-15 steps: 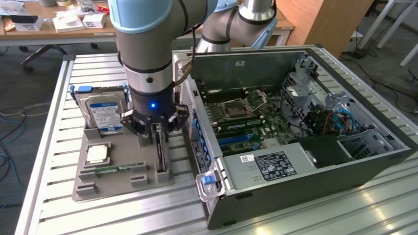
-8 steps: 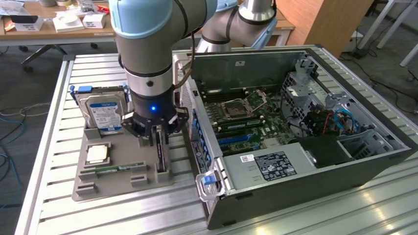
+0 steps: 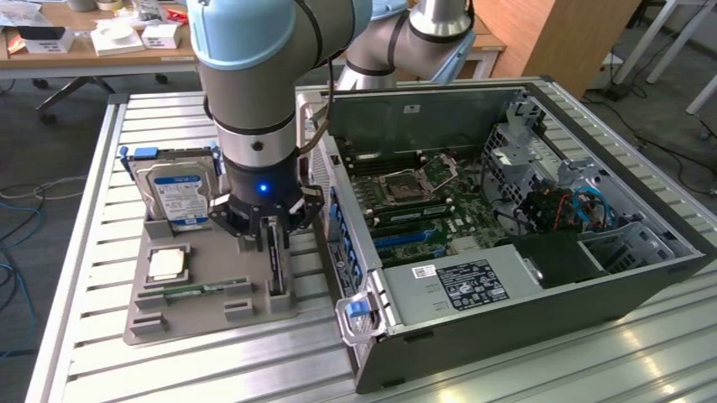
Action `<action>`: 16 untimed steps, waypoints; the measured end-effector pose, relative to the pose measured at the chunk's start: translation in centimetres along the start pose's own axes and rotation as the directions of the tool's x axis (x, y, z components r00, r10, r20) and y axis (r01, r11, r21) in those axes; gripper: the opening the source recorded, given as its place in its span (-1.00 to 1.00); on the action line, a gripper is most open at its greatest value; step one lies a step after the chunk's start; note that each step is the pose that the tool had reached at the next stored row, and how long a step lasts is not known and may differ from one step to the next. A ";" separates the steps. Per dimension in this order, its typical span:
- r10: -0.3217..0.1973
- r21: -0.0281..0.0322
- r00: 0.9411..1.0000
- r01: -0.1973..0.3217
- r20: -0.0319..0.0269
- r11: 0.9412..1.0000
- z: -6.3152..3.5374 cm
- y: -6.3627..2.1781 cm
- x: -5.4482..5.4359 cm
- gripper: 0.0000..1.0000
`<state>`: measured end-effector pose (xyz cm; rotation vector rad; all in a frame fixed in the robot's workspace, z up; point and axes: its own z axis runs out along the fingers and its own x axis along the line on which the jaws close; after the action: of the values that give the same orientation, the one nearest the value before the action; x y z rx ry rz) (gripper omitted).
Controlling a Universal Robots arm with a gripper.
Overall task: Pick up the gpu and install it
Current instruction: 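Pick up the gpu and move the gpu toward the slot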
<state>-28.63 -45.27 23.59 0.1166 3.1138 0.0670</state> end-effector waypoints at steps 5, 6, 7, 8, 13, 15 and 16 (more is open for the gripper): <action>0.000 0.000 1.000 0.000 0.000 1.000 0.03 0.01 0.0 -0.18; 0.000 0.000 1.000 0.000 0.000 1.000 0.03 0.01 0.0 -0.18; 0.000 0.000 1.000 0.000 0.000 1.000 0.03 0.00 0.0 -0.18; 0.000 0.000 1.000 0.000 0.000 1.000 0.04 0.00 0.0 -0.18; 0.000 0.000 1.000 0.000 0.000 1.000 0.08 0.00 -0.1 -0.18; 0.000 0.000 1.000 0.000 0.000 1.000 0.08 0.00 -0.1 -0.18; 0.000 0.000 1.000 0.000 0.000 1.000 0.08 0.00 -0.1 -0.18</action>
<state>-28.58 -45.27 23.52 0.1166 3.1137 0.0671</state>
